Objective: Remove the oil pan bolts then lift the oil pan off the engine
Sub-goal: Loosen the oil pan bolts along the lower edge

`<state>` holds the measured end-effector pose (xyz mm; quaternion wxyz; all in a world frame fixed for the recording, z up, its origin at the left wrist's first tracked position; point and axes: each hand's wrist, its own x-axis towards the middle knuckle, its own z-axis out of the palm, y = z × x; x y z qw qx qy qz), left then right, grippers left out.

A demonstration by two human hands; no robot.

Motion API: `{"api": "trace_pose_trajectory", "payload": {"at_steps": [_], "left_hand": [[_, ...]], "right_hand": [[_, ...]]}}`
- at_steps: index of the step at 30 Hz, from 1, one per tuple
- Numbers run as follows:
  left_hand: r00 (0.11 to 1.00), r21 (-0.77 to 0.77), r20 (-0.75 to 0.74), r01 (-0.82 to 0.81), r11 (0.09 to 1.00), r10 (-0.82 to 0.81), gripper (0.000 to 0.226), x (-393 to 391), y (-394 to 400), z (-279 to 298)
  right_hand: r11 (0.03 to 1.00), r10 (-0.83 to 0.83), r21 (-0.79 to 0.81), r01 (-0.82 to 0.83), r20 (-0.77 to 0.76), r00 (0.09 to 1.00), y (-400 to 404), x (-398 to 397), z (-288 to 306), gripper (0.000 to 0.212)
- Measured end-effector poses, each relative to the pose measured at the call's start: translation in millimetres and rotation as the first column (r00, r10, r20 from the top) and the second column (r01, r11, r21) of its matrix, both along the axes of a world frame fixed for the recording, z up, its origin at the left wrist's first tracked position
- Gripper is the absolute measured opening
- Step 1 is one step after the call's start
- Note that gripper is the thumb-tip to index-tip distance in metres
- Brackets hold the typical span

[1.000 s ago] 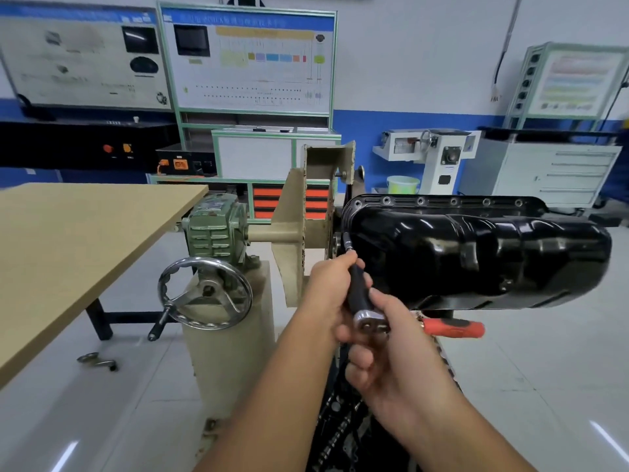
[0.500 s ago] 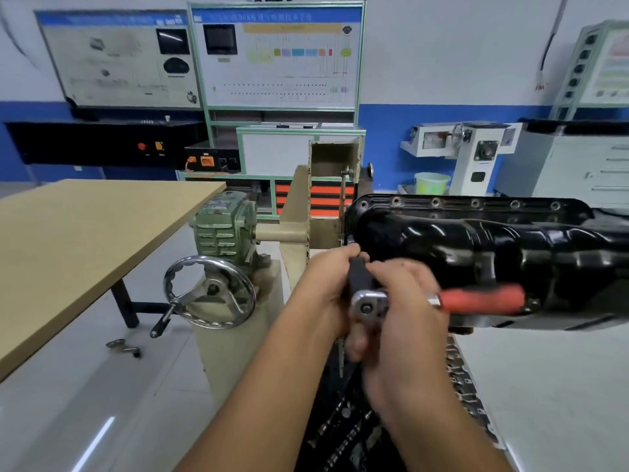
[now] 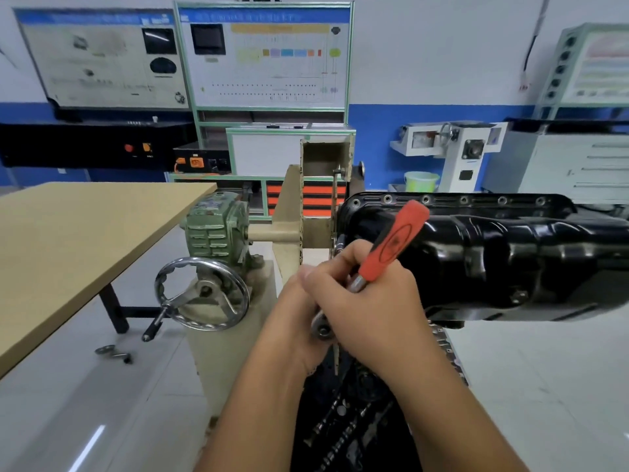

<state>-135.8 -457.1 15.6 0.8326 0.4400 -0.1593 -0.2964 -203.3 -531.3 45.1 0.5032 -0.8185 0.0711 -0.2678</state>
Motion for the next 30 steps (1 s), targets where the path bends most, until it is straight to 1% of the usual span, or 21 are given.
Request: {"api": "trace_pose_trajectory", "payload": {"at_steps": [2, 3, 4, 5, 6, 7, 9, 11, 12, 14, 15, 16, 18, 19, 20, 22, 24, 25, 26, 28, 30], "left_hand": [[0.994, 0.007, -0.034, -0.1, 0.995, 0.1, 0.014, -3.0, 2.4, 3.5], [0.985, -0.021, -0.069, -0.158, 0.987, 0.156, 0.012, -3.8, 4.6, 3.0], [0.979, -0.035, -0.069, -0.194, 0.98, 0.191, 0.009, -3.6, 5.3, 0.1], [0.975, -0.032, -0.067, -0.217, 0.976, 0.214, 0.008, -3.2, 4.7, -2.7], [0.973, -0.012, -0.064, -0.224, 0.975, 0.223, 0.012, -3.6, 2.7, -3.3], [0.972, 0.021, -0.072, -0.223, 0.975, 0.224, 0.021, -4.2, 0.6, -2.1], [0.969, 0.079, -0.064, -0.233, 0.969, 0.239, 0.035, -2.2, -4.7, -0.3], [0.963, 0.089, 0.023, -0.269, 0.959, 0.268, 0.039, -0.3, -10.7, -0.3], [0.953, 0.104, 0.068, -0.3, 0.948, 0.294, 0.039, 0.3, -12.9, -1.8], [0.936, 0.159, 0.122, -0.347, 0.924, 0.331, 0.044, 0.5, -14.9, -4.6], [0.935, 0.174, 0.12, -0.351, 0.92, 0.334, 0.047, 1.0, -14.9, -6.9], [0.939, 0.176, 0.11, -0.341, 0.924, 0.325, 0.046, 0.7, -13.7, -9.1], [0.949, 0.145, 0.091, -0.311, 0.939, 0.3, 0.037, 0.5, -8.4, -12.6], [0.951, 0.141, 0.097, -0.304, 0.942, 0.293, 0.038, 0.5, -4.6, -13.9], [0.956, 0.162, 0.117, -0.286, 0.945, 0.269, 0.041, 0.8, -1.4, -15.7], [0.97, 0.251, 0.17, -0.213, 0.944, 0.173, 0.044, 2.1, 1.7, -19.2], [0.978, 0.313, 0.177, -0.164, 0.935, 0.112, 0.038, -1.0, 0.4, -18.8], [0.98, 0.335, 0.166, -0.163, 0.928, 0.112, 0.036, -2.3, -1.0, -19.3], [0.98, 0.343, 0.141, -0.182, 0.921, 0.141, 0.036, -4.5, -2.1, -17.8], [0.983, 0.284, 0.051, -0.186, 0.941, 0.179, 0.033, -4.0, -3.3, -14.7], [0.981, 0.17, -0.092, -0.154, 0.973, 0.172, 0.03, -2.6, -5.4, -8.4]], "right_hand": [[0.968, 0.013, 0.248, -0.034, 0.087, 0.996, 8.6, -3.5, -6.7, 0.041], [0.903, 0.032, 0.422, -0.081, 0.124, 0.992, 14.6, -6.3, -13.2, 0.041], [0.806, 0.055, 0.577, -0.134, 0.152, 0.987, 21.1, -9.1, -21.4, 0.043], [0.719, 0.071, 0.674, -0.17, 0.172, 0.982, 25.9, -12.7, -29.0, 0.047], [0.684, 0.072, 0.708, -0.176, 0.174, 0.982, 27.4, -15.1, -34.9, 0.05], [0.704, 0.07, 0.693, -0.154, 0.149, 0.986, 23.8, -16.9, -35.5, 0.049], [0.817, 0.088, 0.565, -0.111, 0.067, 0.994, 5.1, -17.3, -22.0, 0.036], [0.938, 0.174, 0.312, -0.149, -0.054, 0.983, -14.6, -16.4, -2.8, 0.024], [0.97, 0.198, 0.166, -0.176, -0.129, 0.972, -19.9, -16.2, 3.3, 0.021], [0.979, 0.153, -0.101, -0.177, -0.213, 0.965, -20.4, -15.2, 3.9, 0.022], [0.972, 0.118, -0.176, -0.156, -0.207, 0.971, -17.8, -15.6, 0.5, 0.024], [0.972, 0.108, -0.185, -0.142, -0.181, 0.977, -14.1, -16.7, -4.1, 0.025], [0.987, 0.163, 0.017, -0.162, -0.128, 0.978, -9.7, -18.0, -10.8, 0.026], [0.977, 0.193, 0.111, -0.181, -0.109, 0.975, -10.2, -17.8, -13.7, 0.028], [0.973, 0.196, 0.138, -0.183, -0.09, 0.976, -11.0, -17.8, -16.5, 0.033], [0.983, 0.165, 0.094, -0.16, -0.043, 0.985, -11.7, -17.6, -23.4, 0.044], [0.991, 0.11, 0.079, -0.111, 0.018, 0.994, -12.7, -18.1, -29.4, 0.048], [0.989, 0.078, 0.118, -0.085, 0.063, 0.995, -12.5, -18.3, -32.7, 0.049], [0.975, 0.055, 0.211, -0.076, 0.102, 0.993, -10.8, -20.0, -34.4, 0.05], [0.858, 0.019, 0.504, -0.096, 0.157, 0.987, -3.9, -22.9, -39.5, 0.049], [0.699, 0.003, 0.702, -0.138, 0.191, 0.982, 9.5, -25.8, -47.3, 0.047]]}}
